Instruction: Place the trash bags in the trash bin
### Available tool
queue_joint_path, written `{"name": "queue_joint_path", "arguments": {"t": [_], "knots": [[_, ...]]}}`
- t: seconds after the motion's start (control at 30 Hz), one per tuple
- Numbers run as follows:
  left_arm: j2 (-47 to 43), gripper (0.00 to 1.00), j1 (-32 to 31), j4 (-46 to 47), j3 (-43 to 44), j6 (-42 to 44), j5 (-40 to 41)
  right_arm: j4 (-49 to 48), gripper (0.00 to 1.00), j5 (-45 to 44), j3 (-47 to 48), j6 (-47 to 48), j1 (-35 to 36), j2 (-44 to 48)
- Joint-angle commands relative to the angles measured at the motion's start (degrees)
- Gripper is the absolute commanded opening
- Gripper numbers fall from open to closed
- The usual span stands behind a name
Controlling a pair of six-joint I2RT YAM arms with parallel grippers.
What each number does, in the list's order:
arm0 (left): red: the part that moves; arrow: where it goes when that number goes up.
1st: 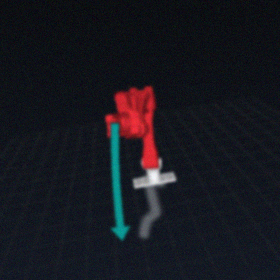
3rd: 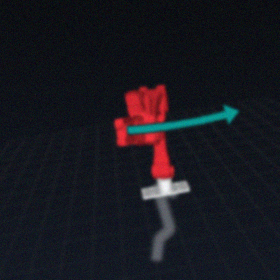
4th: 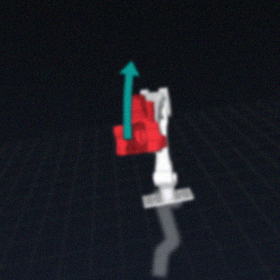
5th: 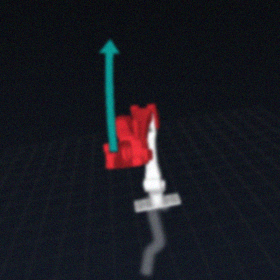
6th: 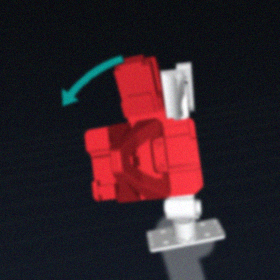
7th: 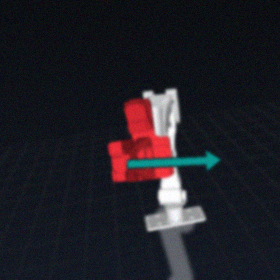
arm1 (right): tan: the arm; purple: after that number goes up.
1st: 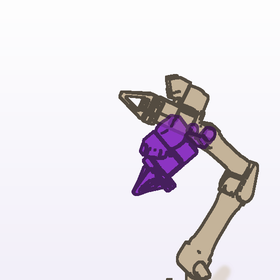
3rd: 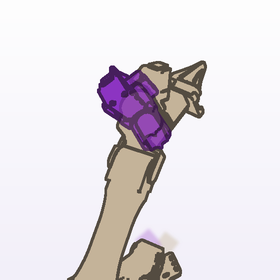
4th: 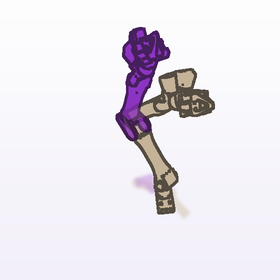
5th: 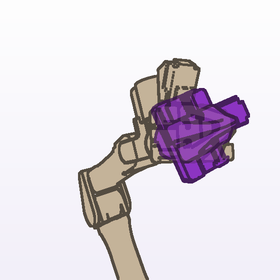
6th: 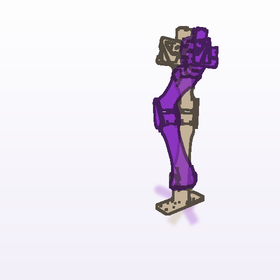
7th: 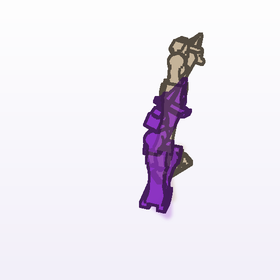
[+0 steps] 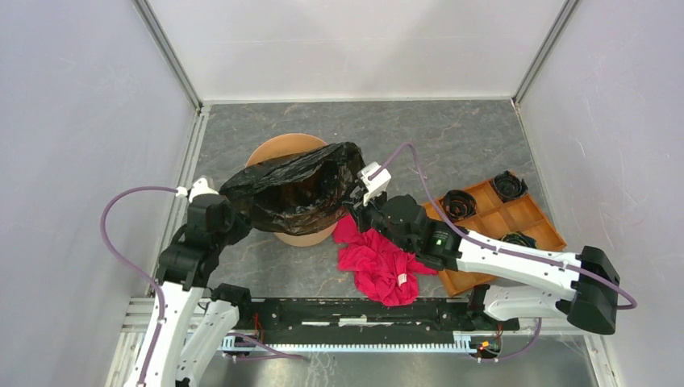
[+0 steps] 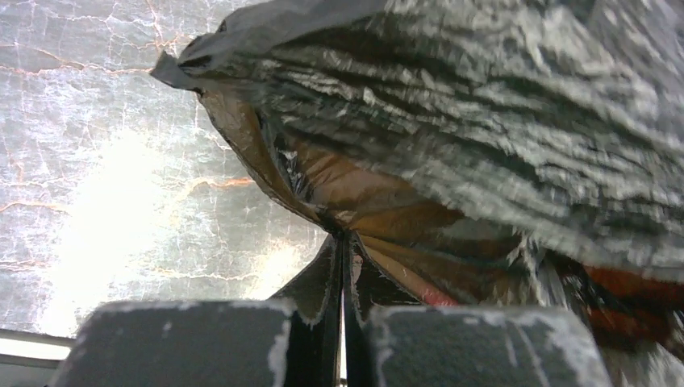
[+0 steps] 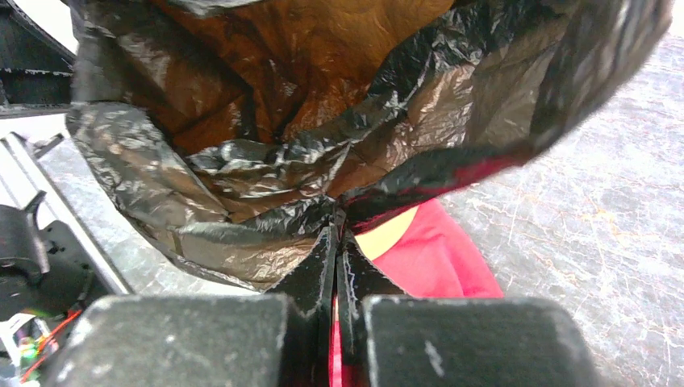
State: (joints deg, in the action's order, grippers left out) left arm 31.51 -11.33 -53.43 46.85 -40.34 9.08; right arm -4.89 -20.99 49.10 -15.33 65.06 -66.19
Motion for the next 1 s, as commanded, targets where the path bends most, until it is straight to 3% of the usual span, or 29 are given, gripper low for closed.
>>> {"name": "queue_joint_path", "arguments": {"t": [0.0,0.13,0.23,0.27,0.37,0.43,0.73,0.8,0.97], "knots": [[3.06,0.02,0.17,7.54,-1.94,-4.52,3.92,-10.29,0.00,-0.31,-3.26,3.75,-1.82,-1.76],[4.10,0.04,0.16,11.84,-3.88,-5.51,9.40,-13.79,0.02,6.75,-4.20,4.74,-6.49,-3.53],[5.63,0.14,0.17,6.88,-1.73,-7.61,13.96,-13.34,0.25,13.02,-4.26,4.65,-11.23,-3.77],[5.76,0.22,0.17,5.12,-0.84,-7.88,14.55,-12.57,0.33,15.38,-3.84,4.49,-12.75,-3.64],[3.92,0.67,0.17,1.09,1.44,-7.80,14.73,-7.72,0.44,18.13,-1.32,5.05,-13.86,-2.93],[1.41,0.79,0.17,-1.50,3.22,-7.61,14.25,-4.16,0.52,18.86,-0.77,5.51,-13.84,-1.46],[-8.16,0.92,0.13,-9.30,14.24,-4.36,15.05,10.91,0.75,15.86,-0.85,11.84,-13.79,8.47],[-9.33,0.99,0.17,-5.97,15.28,1.10,14.31,12.53,0.80,15.05,0.34,14.42,-13.83,10.71],[-2.58,1.00,0.17,-0.96,17.29,15.43,12.84,15.40,0.87,10.40,6.19,26.67,-14.34,9.71]]}}
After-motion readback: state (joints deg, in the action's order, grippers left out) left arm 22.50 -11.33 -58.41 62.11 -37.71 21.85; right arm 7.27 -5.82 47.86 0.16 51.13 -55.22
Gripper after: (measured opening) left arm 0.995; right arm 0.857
